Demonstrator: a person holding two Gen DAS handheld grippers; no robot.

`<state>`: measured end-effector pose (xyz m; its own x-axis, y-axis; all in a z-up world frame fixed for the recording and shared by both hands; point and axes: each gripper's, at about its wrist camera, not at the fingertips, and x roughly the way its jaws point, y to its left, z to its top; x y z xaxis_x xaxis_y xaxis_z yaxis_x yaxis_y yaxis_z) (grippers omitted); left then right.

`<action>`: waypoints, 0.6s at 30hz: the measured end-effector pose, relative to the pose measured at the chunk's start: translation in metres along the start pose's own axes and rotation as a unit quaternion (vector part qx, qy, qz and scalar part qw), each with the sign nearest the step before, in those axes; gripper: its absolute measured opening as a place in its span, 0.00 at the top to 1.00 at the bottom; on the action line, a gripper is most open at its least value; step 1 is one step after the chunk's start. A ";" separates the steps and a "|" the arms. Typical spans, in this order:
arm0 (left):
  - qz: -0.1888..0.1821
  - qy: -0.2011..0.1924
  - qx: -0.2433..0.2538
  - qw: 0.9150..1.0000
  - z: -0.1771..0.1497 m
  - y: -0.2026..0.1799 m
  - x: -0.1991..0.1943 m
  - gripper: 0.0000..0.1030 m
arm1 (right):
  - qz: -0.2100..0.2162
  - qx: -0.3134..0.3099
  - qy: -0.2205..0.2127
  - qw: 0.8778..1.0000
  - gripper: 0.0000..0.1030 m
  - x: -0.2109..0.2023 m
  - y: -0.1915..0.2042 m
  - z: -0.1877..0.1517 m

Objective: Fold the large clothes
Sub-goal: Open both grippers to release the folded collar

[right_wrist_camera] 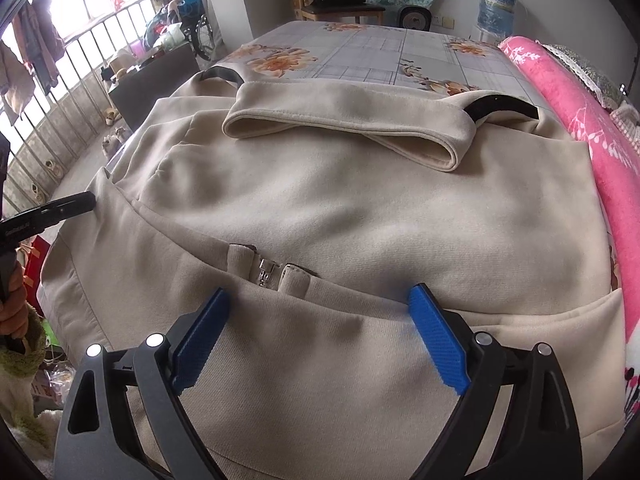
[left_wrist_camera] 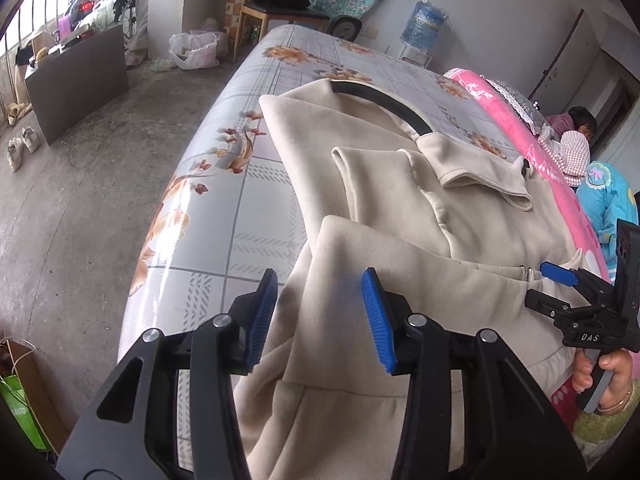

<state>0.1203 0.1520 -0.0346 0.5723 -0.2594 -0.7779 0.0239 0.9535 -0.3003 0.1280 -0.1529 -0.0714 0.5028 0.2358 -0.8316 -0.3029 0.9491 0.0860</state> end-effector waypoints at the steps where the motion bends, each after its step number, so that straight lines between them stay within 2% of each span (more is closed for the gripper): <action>1: -0.013 0.000 -0.009 1.000 0.001 0.002 0.002 0.64 | 0.000 0.000 0.001 1.000 0.14 0.000 0.000 0.001; 6: -0.088 -0.028 -0.010 0.996 0.002 0.003 -0.016 0.66 | -0.002 0.001 0.007 1.000 0.14 0.001 0.000 0.001; 9: -0.143 -0.035 -0.015 0.989 -0.001 0.005 -0.023 0.66 | -0.003 0.000 0.011 1.000 0.13 0.001 0.000 0.002; 13: -0.132 -0.016 -0.036 0.990 0.002 0.015 -0.006 0.66 | -0.002 -0.001 0.012 1.000 0.13 0.001 0.000 0.003; 16: -0.168 -0.019 -0.066 0.983 0.007 0.023 0.000 0.66 | -0.003 0.000 0.012 1.000 0.13 0.002 0.001 0.003; 18: -0.207 -0.027 -0.072 0.975 0.009 0.023 -0.001 0.66 | -0.003 0.000 0.013 1.000 0.13 0.002 0.001 0.003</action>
<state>0.1273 0.1753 -0.0355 0.5798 -0.6056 -0.5451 0.1494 0.7367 -0.6595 0.1311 -0.1511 -0.0711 0.4840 0.2250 -0.8456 -0.3006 0.9503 0.0809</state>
